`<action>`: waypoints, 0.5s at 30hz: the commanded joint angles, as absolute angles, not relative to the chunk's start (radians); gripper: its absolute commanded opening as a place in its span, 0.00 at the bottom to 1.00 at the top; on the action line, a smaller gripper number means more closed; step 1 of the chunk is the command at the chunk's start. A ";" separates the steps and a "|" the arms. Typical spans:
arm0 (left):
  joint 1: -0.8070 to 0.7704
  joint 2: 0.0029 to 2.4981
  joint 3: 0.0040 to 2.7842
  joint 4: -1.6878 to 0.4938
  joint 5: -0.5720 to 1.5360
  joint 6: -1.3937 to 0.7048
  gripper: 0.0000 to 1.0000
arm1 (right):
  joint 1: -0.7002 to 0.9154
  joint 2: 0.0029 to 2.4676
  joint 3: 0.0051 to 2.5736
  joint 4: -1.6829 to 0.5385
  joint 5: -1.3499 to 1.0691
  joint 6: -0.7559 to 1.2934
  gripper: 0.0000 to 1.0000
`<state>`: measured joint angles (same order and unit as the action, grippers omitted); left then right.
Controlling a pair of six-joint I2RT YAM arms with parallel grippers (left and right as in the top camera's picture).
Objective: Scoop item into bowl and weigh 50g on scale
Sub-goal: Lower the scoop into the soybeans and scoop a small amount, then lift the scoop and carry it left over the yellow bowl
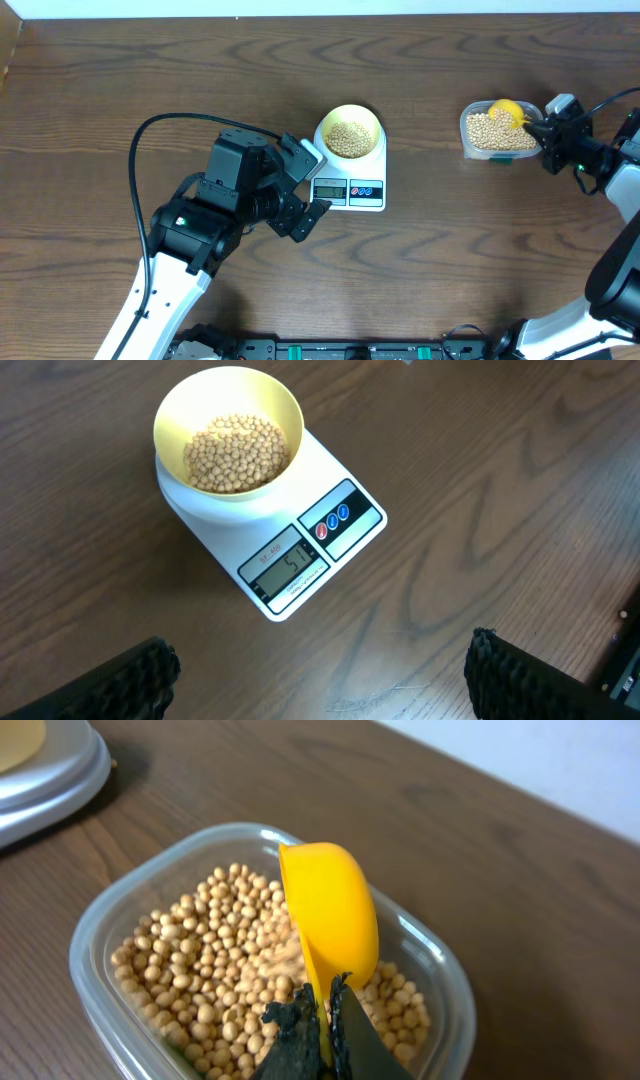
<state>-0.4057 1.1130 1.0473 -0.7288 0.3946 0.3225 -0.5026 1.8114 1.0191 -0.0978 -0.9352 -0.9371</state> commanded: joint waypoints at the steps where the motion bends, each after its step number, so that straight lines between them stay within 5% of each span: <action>1: -0.400 1.118 1.048 -0.728 0.407 0.340 0.94 | -0.502 1.753 1.025 -0.078 -0.949 -0.977 0.01; 15: -0.400 1.118 1.048 -0.728 0.407 0.340 0.94 | -0.502 1.719 1.025 -0.088 -0.950 -0.984 0.01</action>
<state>-0.4057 1.1130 1.0473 -0.7288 0.3946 0.3225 -0.5026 1.7382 1.0195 -0.0818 -0.9409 -0.9710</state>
